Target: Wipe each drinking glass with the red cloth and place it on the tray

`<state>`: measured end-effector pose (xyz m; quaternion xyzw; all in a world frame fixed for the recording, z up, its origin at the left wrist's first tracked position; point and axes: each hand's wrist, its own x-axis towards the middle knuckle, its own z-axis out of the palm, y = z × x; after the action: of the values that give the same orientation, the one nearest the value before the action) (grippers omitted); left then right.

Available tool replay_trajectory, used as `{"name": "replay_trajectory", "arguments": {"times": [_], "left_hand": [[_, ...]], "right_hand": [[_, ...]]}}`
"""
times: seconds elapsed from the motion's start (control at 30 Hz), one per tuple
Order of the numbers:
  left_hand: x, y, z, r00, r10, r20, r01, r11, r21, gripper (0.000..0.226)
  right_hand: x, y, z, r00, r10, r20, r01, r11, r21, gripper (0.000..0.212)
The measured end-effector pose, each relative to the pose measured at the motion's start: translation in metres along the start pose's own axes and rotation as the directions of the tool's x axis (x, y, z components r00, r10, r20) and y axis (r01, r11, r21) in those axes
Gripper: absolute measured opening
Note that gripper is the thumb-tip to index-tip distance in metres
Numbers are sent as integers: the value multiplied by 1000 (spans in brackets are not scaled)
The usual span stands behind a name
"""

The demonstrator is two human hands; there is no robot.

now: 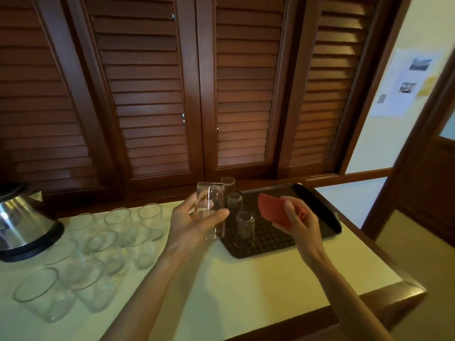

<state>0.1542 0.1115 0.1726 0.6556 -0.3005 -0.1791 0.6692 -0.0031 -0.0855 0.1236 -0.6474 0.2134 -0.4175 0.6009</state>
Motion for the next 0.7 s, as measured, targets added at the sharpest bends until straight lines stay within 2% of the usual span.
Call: {"name": "replay_trajectory", "arguments": {"times": [0.1,0.2,0.3,0.37,0.43,0.53,0.63,0.7], "left_hand": [[27,-5,41,1000,-3,-7,3,1000,28,42],[59,-9,82,1000,18,-6,-18,992,126,46],[95,-16,112,999,44,7,-44,969,241,61],[122,-22,125,999,33,3,-32,952,304,68],[149,-27,133,1000,28,1,-26,923,385,71],[186,-31,141,1000,18,16,-24,850,526,76],[215,-37,146,999,-33,32,5,764,645,81],[228,-45,150,997,-69,41,21,712,702,79]], "right_hand": [[15,42,-24,992,-67,110,97,951,-294,33],[27,96,-41,934,-167,315,331,738,-589,40],[28,136,-49,855,-199,480,507,517,-690,40],[24,150,-49,831,-180,526,546,444,-711,37],[21,157,-49,833,-165,528,544,413,-730,35],[20,159,-49,851,-205,483,523,419,-742,34],[21,161,-51,838,-218,500,544,414,-730,32],[21,164,-53,841,-183,509,535,428,-729,42]]}}
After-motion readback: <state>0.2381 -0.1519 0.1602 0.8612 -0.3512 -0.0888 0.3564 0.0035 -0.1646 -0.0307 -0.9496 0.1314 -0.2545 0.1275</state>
